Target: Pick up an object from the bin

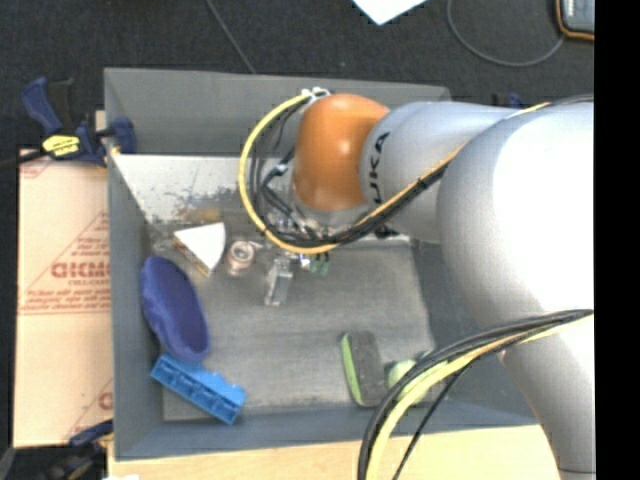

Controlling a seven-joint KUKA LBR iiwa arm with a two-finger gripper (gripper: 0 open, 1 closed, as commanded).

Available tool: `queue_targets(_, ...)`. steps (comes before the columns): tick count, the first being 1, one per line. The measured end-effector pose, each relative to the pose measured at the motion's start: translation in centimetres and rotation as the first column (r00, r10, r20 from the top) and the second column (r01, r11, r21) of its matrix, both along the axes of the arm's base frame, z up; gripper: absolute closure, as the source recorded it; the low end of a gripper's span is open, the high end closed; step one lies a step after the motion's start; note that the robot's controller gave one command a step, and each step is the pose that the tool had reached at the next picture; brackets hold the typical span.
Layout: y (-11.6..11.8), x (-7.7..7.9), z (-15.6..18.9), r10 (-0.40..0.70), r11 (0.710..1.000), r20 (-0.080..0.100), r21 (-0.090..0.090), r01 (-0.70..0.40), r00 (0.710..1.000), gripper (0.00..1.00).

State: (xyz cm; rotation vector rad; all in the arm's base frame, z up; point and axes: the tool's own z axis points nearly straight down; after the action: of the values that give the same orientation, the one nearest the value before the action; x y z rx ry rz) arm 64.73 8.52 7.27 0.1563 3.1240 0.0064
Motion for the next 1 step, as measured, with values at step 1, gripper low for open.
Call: queue_targets(1, 8.76, -8.61, 6.49, 0.247, 0.969, -0.004, -0.003, -0.247, 0.969, 0.00)
